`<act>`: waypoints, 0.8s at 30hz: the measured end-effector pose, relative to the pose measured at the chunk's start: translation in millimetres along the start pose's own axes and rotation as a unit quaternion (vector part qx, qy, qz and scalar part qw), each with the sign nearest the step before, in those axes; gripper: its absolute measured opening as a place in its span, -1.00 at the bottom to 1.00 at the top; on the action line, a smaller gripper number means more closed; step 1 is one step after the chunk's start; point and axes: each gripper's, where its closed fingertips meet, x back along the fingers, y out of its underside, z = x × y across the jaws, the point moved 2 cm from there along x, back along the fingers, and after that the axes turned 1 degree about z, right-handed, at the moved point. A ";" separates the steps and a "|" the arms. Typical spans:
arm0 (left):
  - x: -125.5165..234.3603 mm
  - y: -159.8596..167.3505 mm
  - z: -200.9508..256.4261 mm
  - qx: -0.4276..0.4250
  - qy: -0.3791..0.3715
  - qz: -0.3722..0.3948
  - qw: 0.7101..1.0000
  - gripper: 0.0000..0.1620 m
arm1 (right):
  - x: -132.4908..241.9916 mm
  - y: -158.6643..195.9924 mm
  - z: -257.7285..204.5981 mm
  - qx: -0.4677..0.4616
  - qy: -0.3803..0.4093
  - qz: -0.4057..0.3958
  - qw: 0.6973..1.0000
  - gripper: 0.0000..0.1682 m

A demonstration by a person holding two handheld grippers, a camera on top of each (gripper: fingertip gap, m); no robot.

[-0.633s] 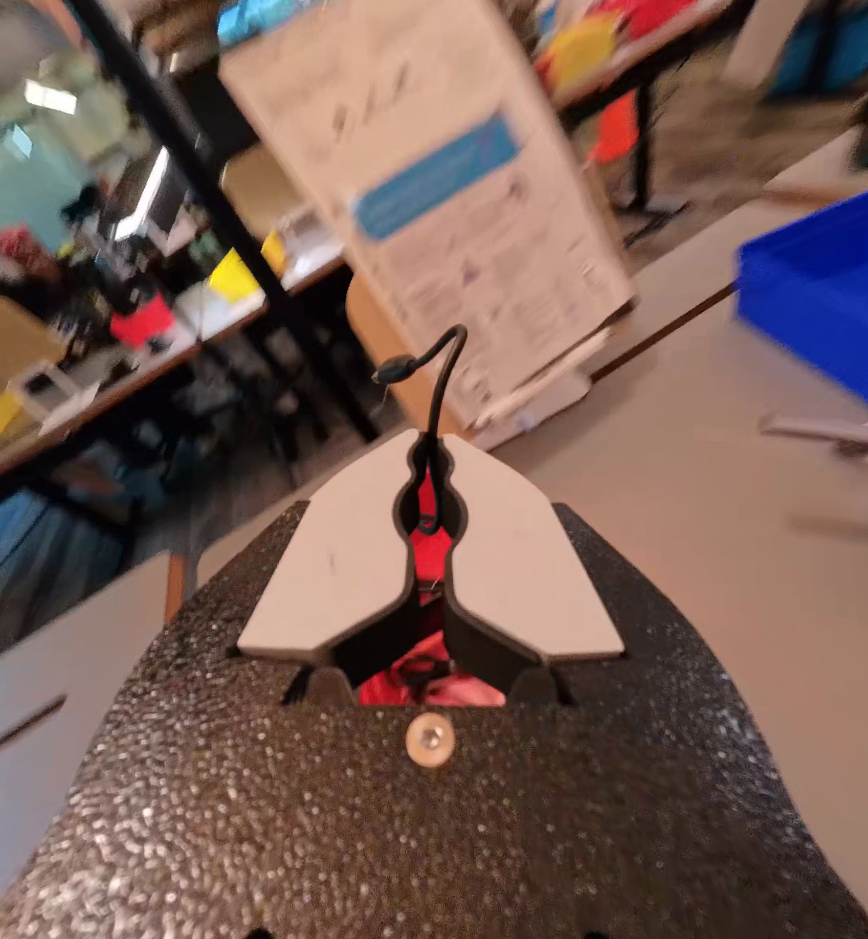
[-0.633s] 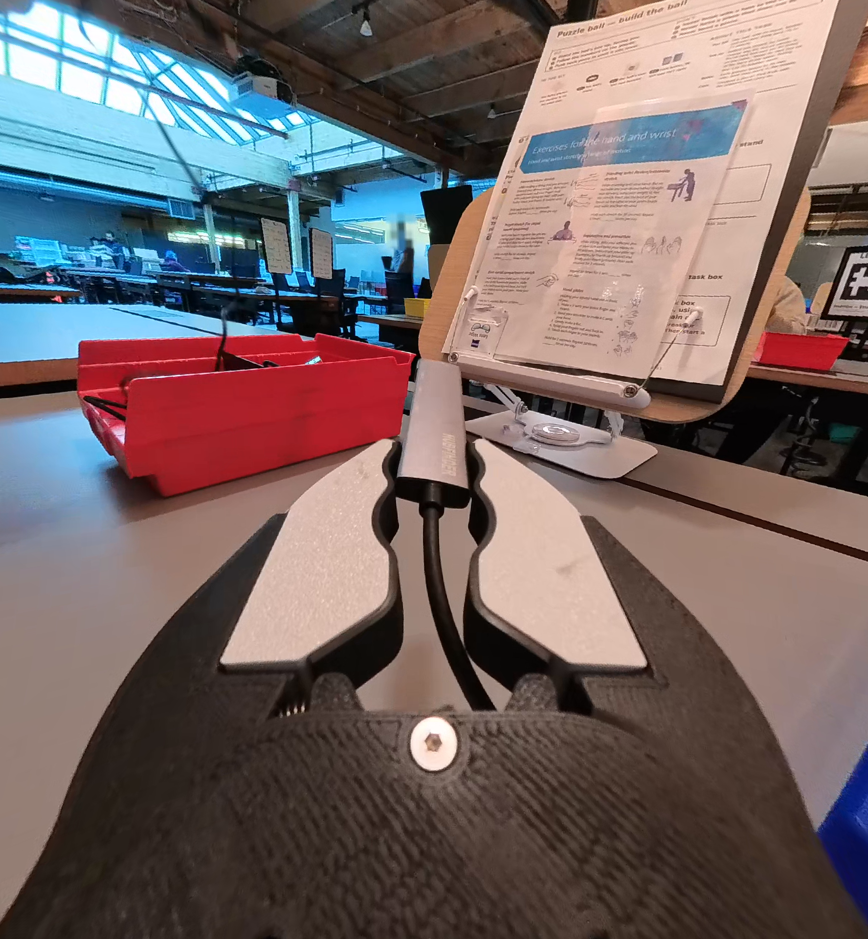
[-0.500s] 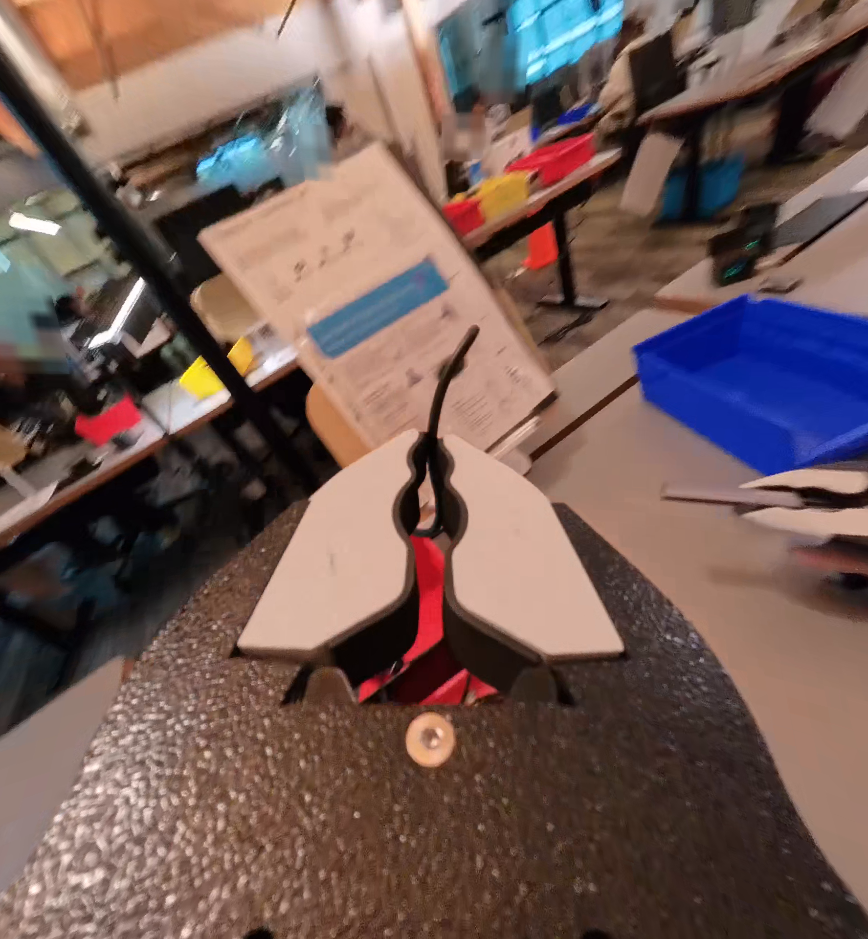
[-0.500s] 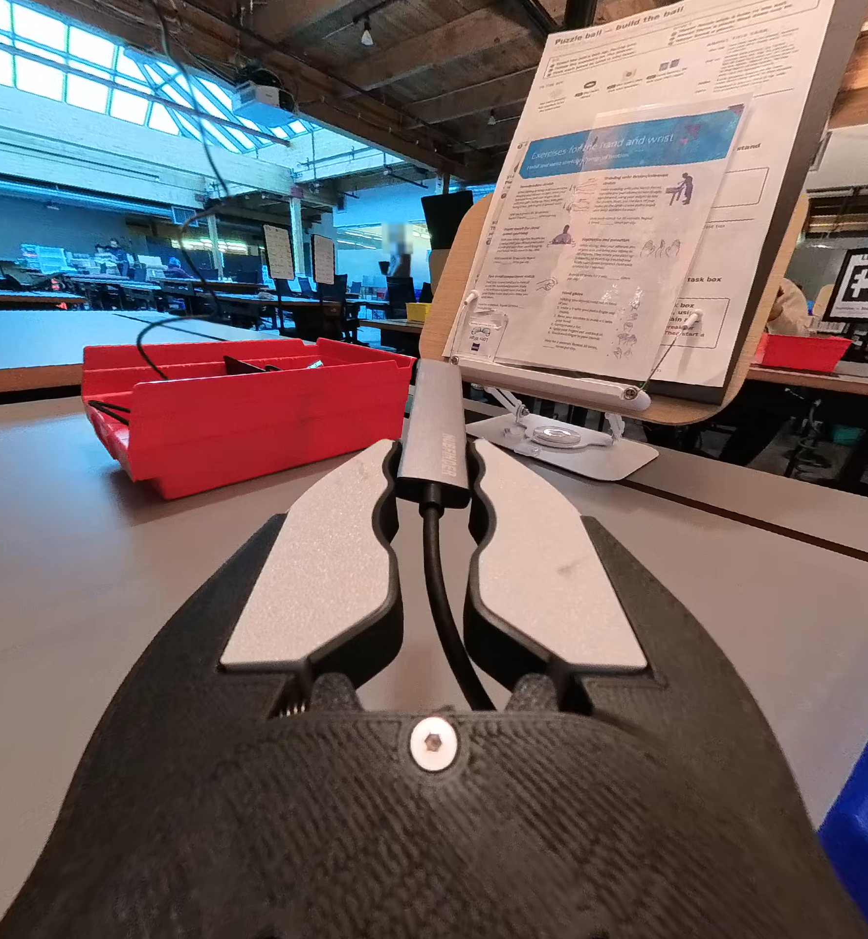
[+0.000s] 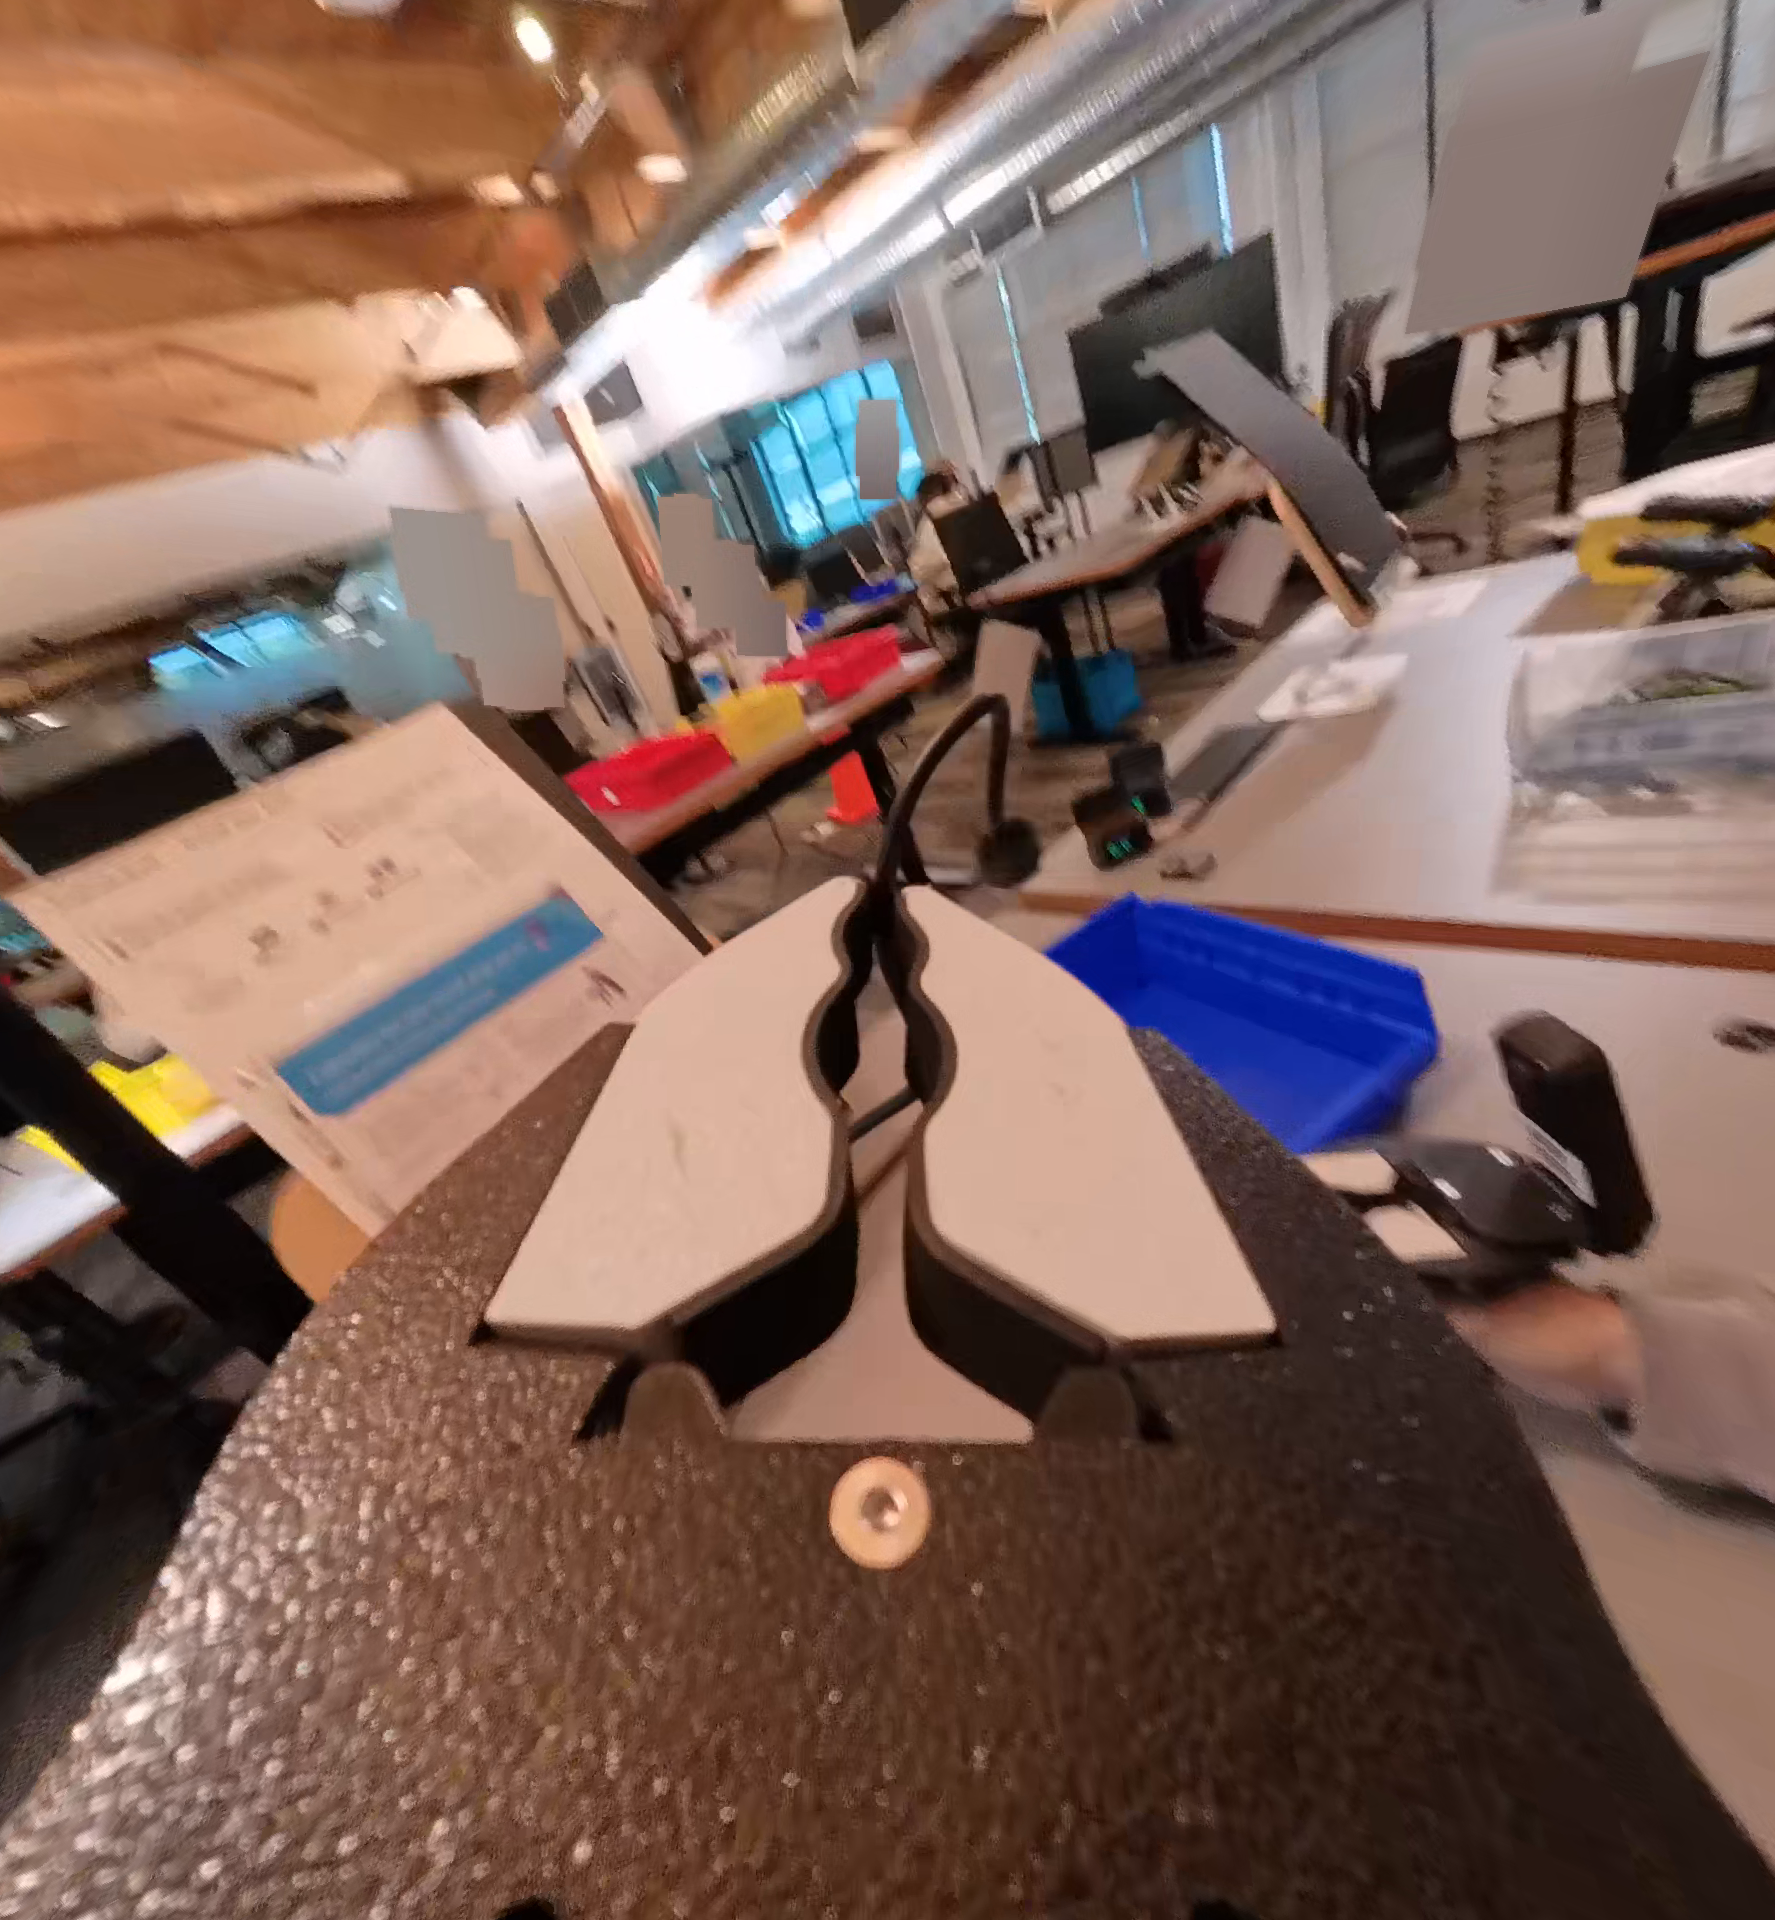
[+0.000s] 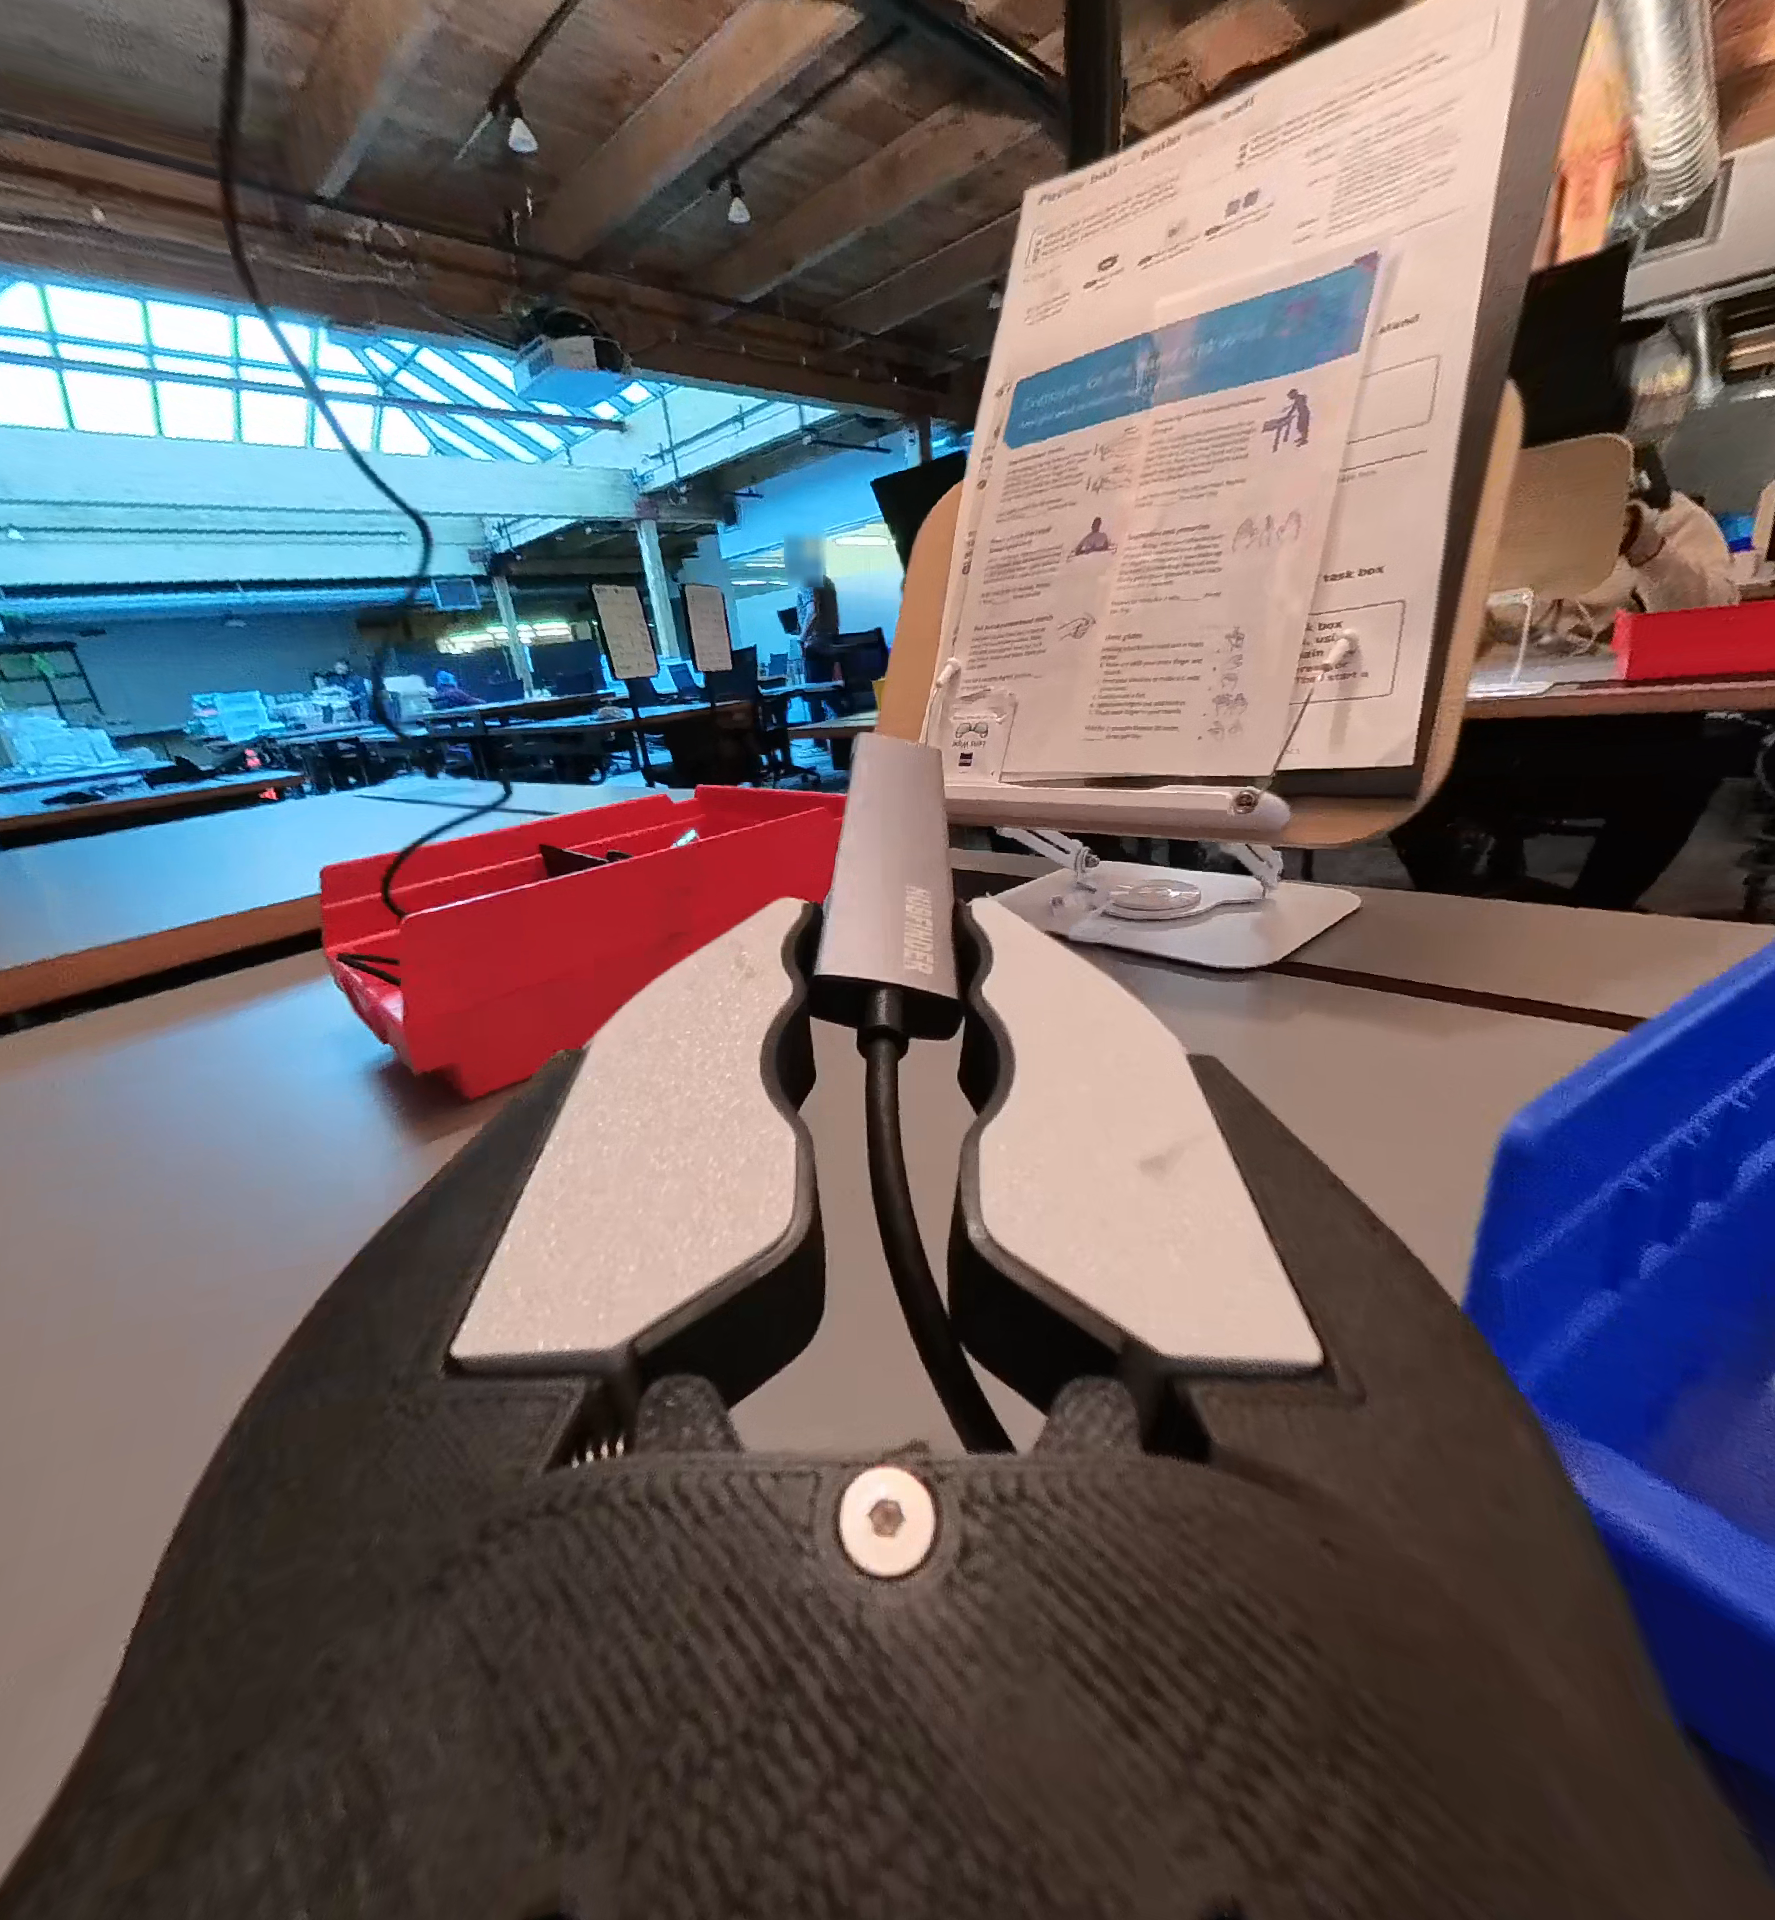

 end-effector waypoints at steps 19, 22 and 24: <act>-63.5 -137.5 -8.5 -0.081 -0.015 0.065 0.994 -0.97 | 27.4 -6.8 6.4 0.002 -0.017 -0.004 1.000 -0.71; -76.0 -98.9 -4.0 -0.071 0.000 0.033 0.997 -0.97 | 29.8 -9.3 10.3 0.002 -0.012 0.000 1.000 -0.71; -83.8 -64.7 -2.2 -0.058 0.006 0.005 0.998 -0.97 | 32.1 -12.3 13.8 -0.008 -0.011 0.006 1.000 -0.71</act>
